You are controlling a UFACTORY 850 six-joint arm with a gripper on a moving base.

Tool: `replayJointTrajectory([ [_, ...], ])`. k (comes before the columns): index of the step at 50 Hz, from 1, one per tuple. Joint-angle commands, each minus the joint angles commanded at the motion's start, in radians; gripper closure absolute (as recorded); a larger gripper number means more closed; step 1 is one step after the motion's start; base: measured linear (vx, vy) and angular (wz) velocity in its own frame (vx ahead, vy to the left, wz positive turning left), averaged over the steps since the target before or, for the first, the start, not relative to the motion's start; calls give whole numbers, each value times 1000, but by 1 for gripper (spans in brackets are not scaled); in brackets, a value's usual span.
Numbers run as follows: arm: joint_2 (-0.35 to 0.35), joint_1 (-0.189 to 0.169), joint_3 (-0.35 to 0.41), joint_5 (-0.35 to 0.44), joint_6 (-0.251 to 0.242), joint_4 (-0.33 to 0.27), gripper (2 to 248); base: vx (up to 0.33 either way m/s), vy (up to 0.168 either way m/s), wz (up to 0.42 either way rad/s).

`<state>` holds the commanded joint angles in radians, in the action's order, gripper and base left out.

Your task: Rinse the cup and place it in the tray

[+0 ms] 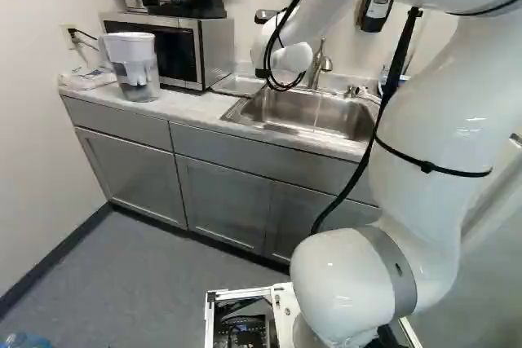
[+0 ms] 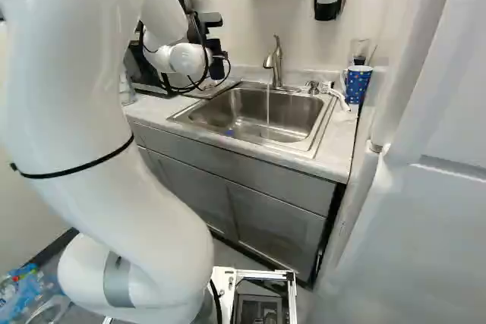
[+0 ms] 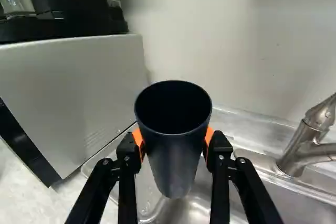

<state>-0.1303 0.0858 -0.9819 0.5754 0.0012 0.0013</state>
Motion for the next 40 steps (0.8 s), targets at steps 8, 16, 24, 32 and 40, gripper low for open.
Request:
replayJointTrajectory([
  [8, -35, 17, -35, 0, 0, 0, 125, 0, 0, 0],
  [16, -76, 33, -67, 0, 0, 0, 125, 0, 0, 0],
  [24, -120, 47, -100, 0, 0, 0, 125, 0, 0, 0],
  [32, -165, 55, -134, 0, 0, 0, 125, 0, 0, 0],
  [40, -205, 58, -164, 6, 0, 0, 125, 0, 0, 0],
])
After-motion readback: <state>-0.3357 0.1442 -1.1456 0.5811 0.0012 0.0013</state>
